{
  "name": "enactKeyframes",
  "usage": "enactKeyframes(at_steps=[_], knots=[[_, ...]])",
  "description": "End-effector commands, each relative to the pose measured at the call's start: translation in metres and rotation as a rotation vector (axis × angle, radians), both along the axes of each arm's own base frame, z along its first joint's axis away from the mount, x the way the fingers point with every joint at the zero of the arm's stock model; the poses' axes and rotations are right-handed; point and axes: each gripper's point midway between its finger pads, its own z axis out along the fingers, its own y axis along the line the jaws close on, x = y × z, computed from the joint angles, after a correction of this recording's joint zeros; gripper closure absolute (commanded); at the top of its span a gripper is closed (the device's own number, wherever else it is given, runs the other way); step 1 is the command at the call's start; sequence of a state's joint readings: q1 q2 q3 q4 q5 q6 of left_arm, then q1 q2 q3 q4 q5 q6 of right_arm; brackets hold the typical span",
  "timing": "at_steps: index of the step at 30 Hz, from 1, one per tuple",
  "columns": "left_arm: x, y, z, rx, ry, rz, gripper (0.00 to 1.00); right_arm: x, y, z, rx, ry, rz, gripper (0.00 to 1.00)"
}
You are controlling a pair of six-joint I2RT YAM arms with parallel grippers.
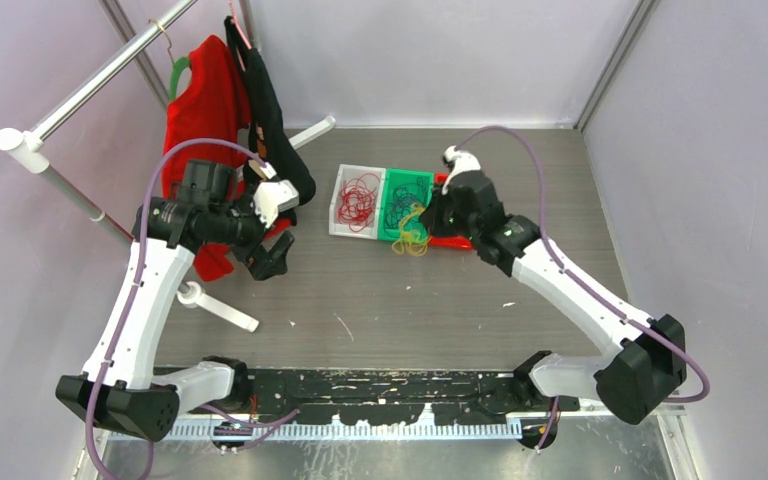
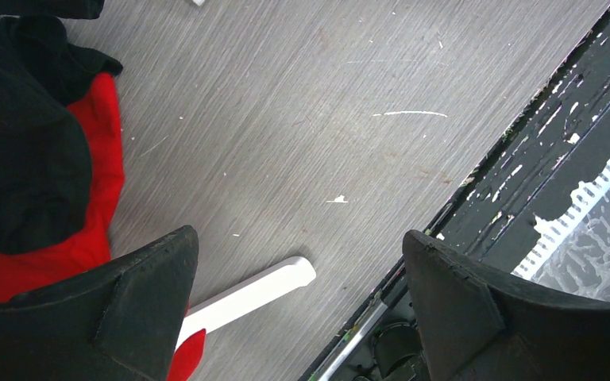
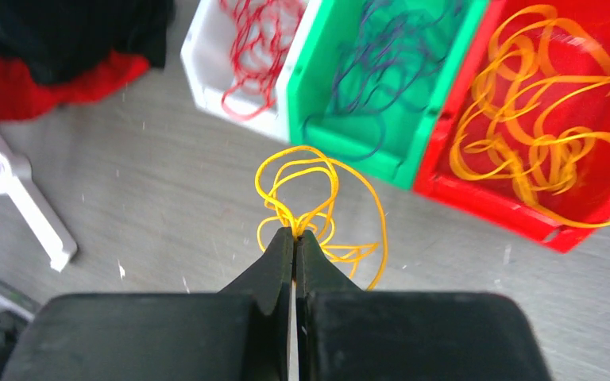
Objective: Untangle the cables
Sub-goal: Pick up the cable at the center of the board, then place the cable in the bin.
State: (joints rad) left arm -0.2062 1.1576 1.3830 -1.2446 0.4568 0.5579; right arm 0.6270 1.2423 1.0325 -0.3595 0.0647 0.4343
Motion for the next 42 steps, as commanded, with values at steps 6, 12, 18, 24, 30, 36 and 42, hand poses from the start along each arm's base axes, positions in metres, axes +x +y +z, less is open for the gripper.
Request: enactKeyframes(at_steps=[6,12,18,24,30,36,42], knots=[[0.003,-0.002,0.014,-0.031,-0.072,-0.003,0.01,0.069,-0.057,0.064,0.018,-0.138,-0.218,0.99],[0.004,-0.001,0.015,-0.028,-0.077,0.001,0.01,0.113,-0.090,0.060,-0.113,-0.183,-0.382,0.99],[0.007,-0.002,0.014,-0.031,-0.075,0.016,0.01,0.144,-0.118,0.033,-0.287,-0.169,-0.507,0.99],[0.013,-0.001,0.014,-0.036,-0.077,0.048,0.01,0.164,-0.122,-0.037,-0.439,-0.025,-0.534,0.99],[0.015,0.001,0.017,-0.039,-0.096,0.064,0.01,0.172,-0.102,-0.104,-0.416,0.100,-0.489,0.99],[0.016,0.004,0.019,-0.057,-0.099,0.095,0.01,0.173,-0.094,-0.137,-0.411,0.167,-0.459,0.99],[0.015,0.004,0.022,-0.135,-0.084,0.129,0.01,0.172,-0.089,-0.086,-0.320,0.106,-0.452,0.53]])
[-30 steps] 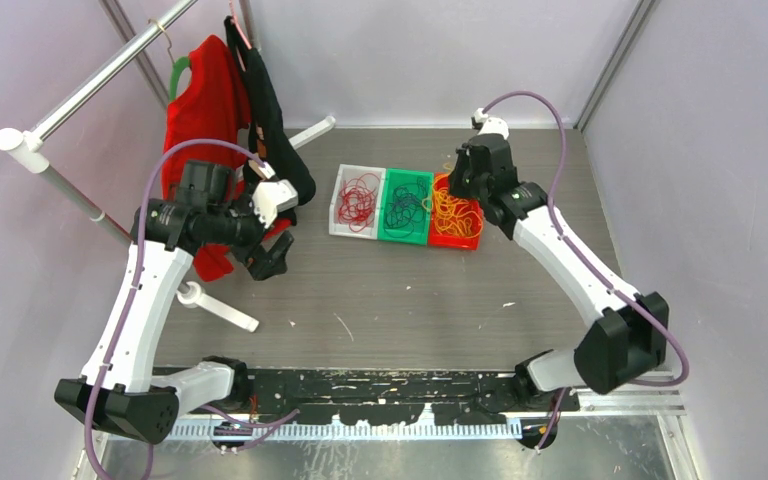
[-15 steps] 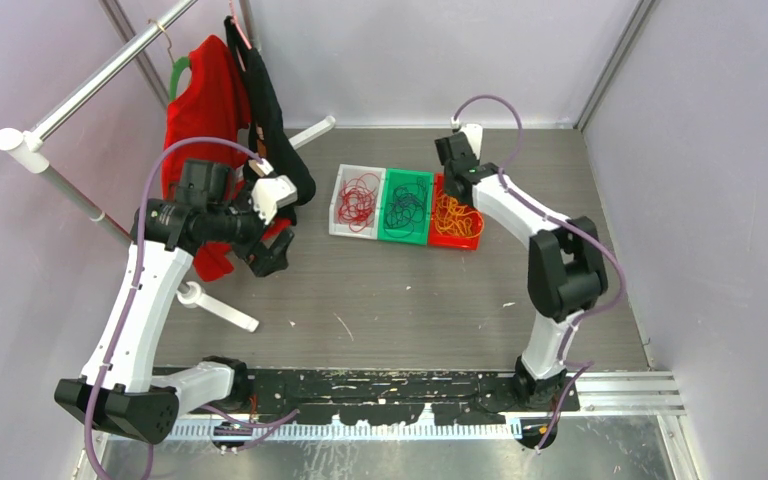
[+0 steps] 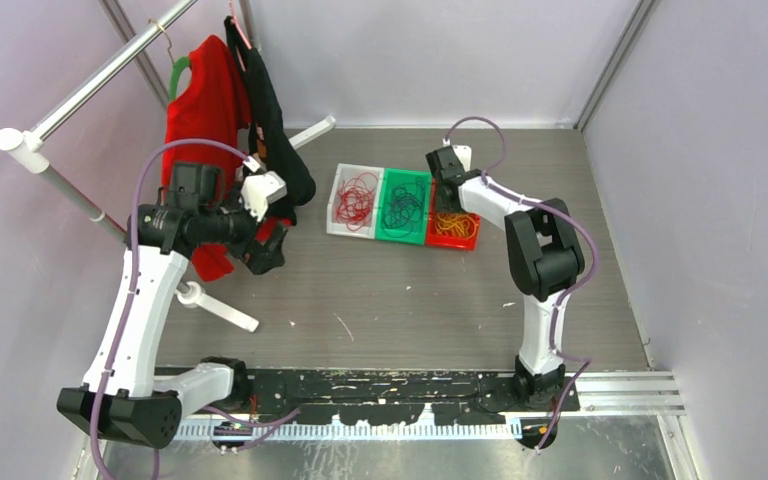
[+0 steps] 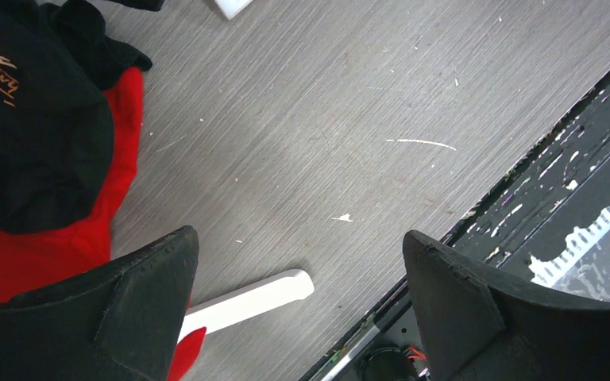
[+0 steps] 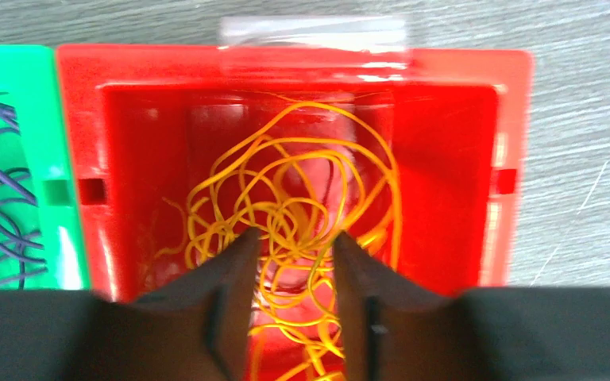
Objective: Untangle the cables
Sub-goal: Place the cable in the bin, then reset both arms
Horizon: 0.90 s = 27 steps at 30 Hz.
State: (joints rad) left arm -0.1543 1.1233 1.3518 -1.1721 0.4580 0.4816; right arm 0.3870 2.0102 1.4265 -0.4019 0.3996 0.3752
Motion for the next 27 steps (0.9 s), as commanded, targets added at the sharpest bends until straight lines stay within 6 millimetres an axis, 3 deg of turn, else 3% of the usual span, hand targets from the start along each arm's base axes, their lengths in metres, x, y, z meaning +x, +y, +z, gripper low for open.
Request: enactKeyframes(at_steps=[1,3,6,10,14,19,23,27], knots=[[0.004,-0.004,0.019,-0.098,-0.051,0.024,0.01,0.016,0.012,0.089,0.111,-0.178,0.011,0.46],[0.005,-0.003,0.024,-0.117,-0.054,0.033,0.01,0.012,0.012,0.124,0.137,-0.227,0.024,0.38],[0.009,-0.001,0.031,-0.148,-0.065,0.060,0.00,0.003,0.009,0.160,0.157,-0.275,0.037,0.27],[0.014,-0.001,0.038,-0.188,-0.094,0.087,0.00,-0.020,-0.006,0.192,0.140,-0.314,0.023,0.20],[0.020,-0.003,0.039,-0.219,-0.132,0.112,0.01,-0.054,-0.043,0.217,0.113,-0.380,-0.059,0.12],[0.036,-0.006,0.028,-0.281,-0.185,0.157,0.00,-0.116,-0.119,0.226,0.039,-0.554,-0.287,0.00],[0.059,-0.002,-0.003,-0.316,-0.218,0.246,0.01,-0.166,-0.193,0.207,-0.141,-0.690,-0.563,0.00],[0.088,0.012,-0.035,-0.341,-0.299,0.346,0.01,-0.196,-0.227,0.177,-0.215,-0.830,-0.742,0.00]])
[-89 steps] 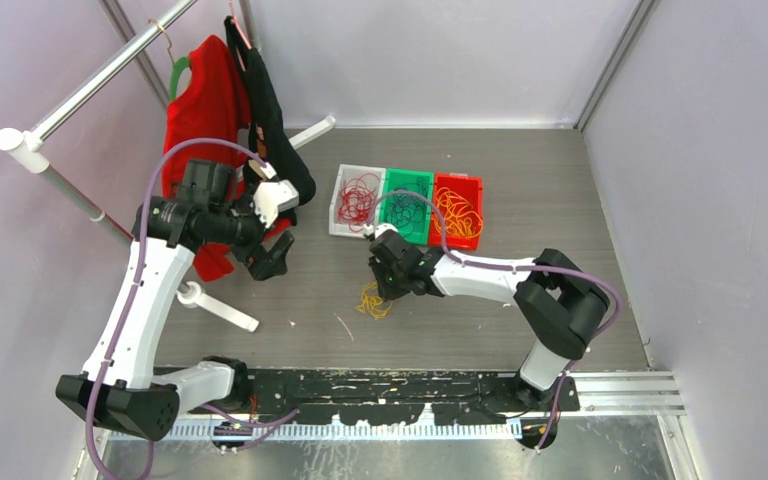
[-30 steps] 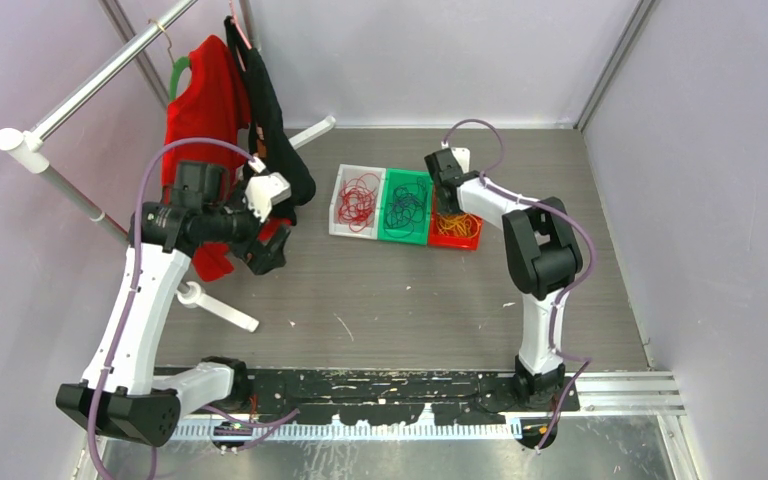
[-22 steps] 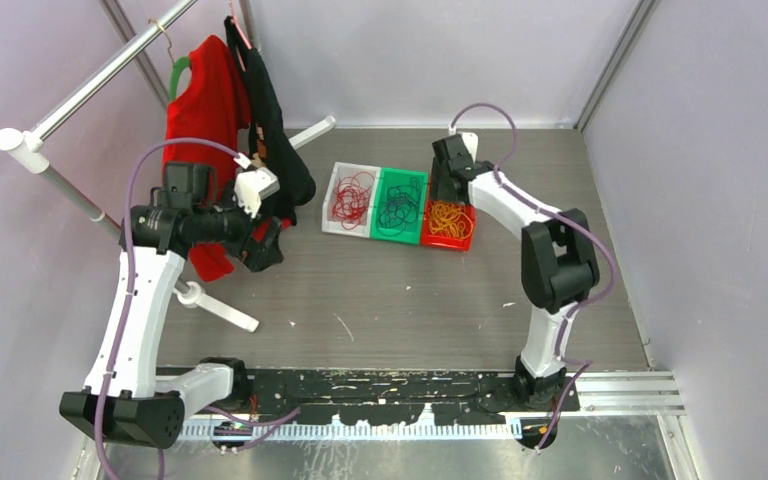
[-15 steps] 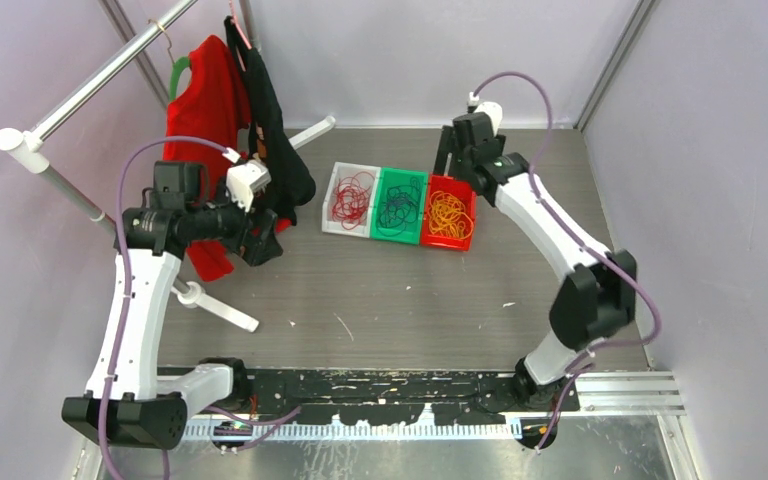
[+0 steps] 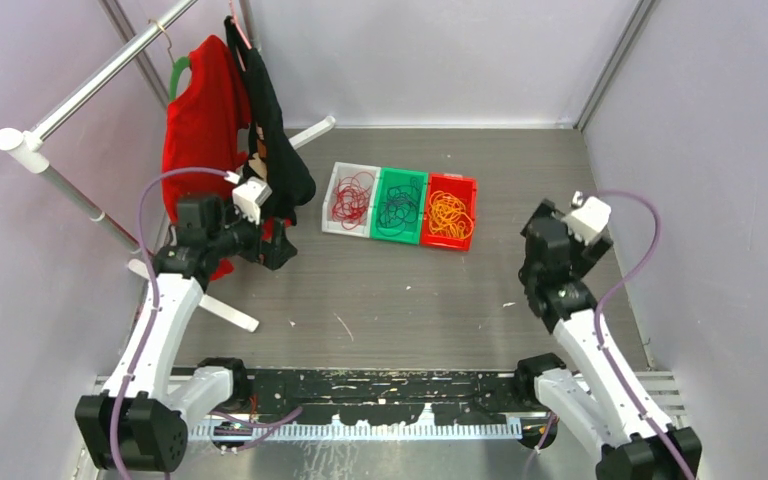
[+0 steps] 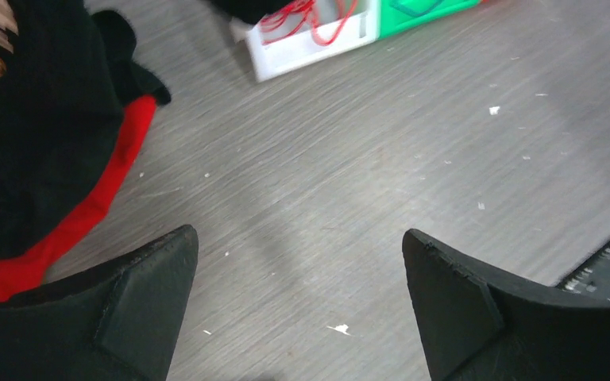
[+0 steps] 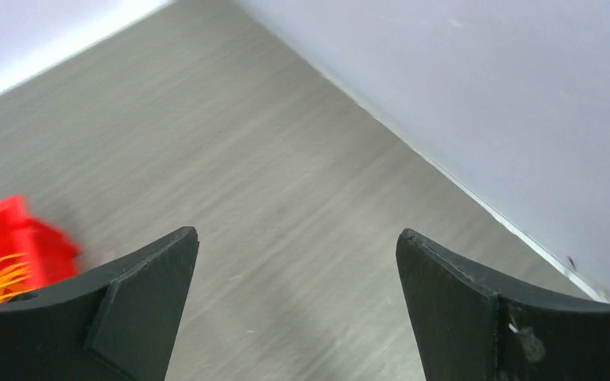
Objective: Untangle the cables
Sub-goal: Reset both arms
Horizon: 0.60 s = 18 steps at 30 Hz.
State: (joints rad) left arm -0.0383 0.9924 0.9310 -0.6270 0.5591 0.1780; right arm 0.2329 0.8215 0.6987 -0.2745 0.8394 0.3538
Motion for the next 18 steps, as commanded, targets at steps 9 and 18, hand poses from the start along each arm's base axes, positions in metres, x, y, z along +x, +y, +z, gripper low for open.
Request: enactKeyframes(at_steps=[9,18], knots=[[0.099,0.042,-0.066,-0.039,-0.349,0.301,0.01,-0.020,-0.067,-0.081,-0.081,-0.158,-0.425,0.00],[0.096,0.056,-0.113,0.000,-0.474,0.358,0.00,0.037,-0.054,-0.113,-0.066,-0.077,-0.243,0.00]])
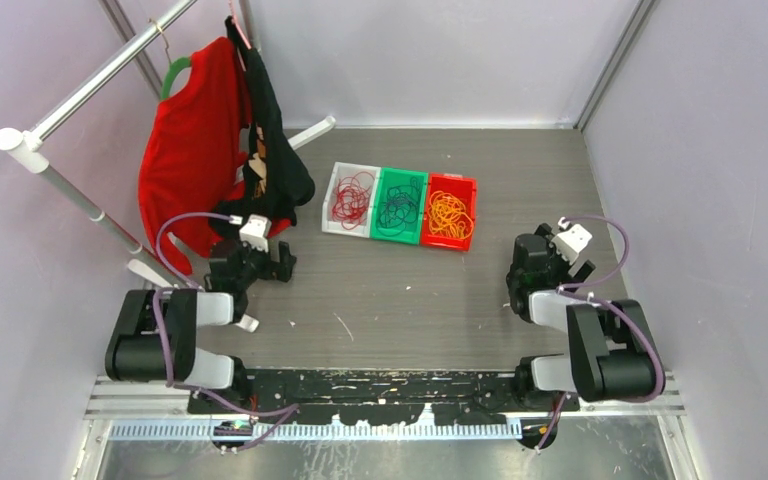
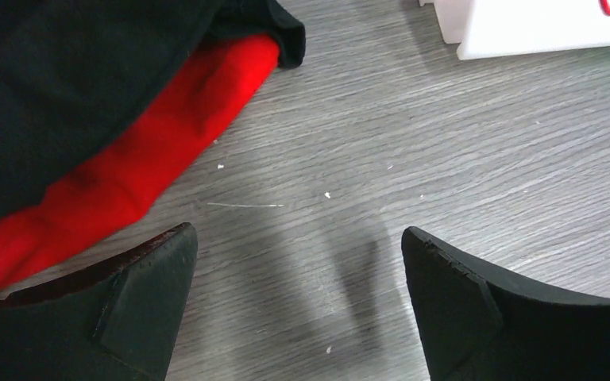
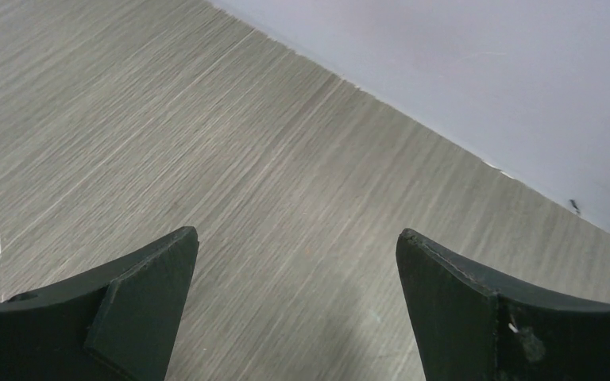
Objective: Untangle the cables
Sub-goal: Reset both arms
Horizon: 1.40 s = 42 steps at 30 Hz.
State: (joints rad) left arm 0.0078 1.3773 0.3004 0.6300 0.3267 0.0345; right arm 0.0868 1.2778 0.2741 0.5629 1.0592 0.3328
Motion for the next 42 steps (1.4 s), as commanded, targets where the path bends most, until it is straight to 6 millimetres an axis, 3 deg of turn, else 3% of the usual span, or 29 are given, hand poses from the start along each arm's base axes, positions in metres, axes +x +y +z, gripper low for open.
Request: enactKeyframes(at_steps=[1,4,7,8,11,12,14,16,19,42], knots=[[0.027,0.012,0.043,0.030,-0.306,0.054,0.00,0.050,0.016,0.024,0.038,-0.105,0.135,0.00],[0.030,0.014,0.041,0.009,-0.372,0.080,0.01,0.063,0.039,0.018,0.060,-0.173,0.291,0.00],[0.028,0.016,0.037,0.025,-0.310,0.082,0.01,0.078,0.059,0.010,0.025,-0.135,0.416,0.00],[0.031,0.016,0.034,0.024,-0.288,0.085,0.01,0.086,0.071,0.005,0.027,-0.100,0.501,0.00],[0.052,0.021,0.034,0.017,-0.227,0.124,0.00,0.094,0.077,-0.007,0.030,-0.081,0.563,0.00],[0.049,0.023,0.024,0.025,-0.156,0.128,0.01,0.096,0.076,-0.009,0.053,-0.063,0.561,0.00],[0.052,0.024,0.030,0.017,-0.208,0.142,0.04,0.099,0.071,-0.011,0.075,-0.063,0.556,0.00],[0.050,0.025,0.026,0.020,-0.182,0.145,0.00,0.098,0.070,-0.010,0.077,-0.067,0.554,0.00],[0.054,0.043,0.027,0.020,-0.185,0.266,0.01,0.097,0.069,-0.010,0.073,-0.068,0.554,0.00],[0.054,0.039,0.026,0.022,-0.178,0.243,0.01,0.098,0.070,-0.011,0.073,-0.064,0.558,0.00]])
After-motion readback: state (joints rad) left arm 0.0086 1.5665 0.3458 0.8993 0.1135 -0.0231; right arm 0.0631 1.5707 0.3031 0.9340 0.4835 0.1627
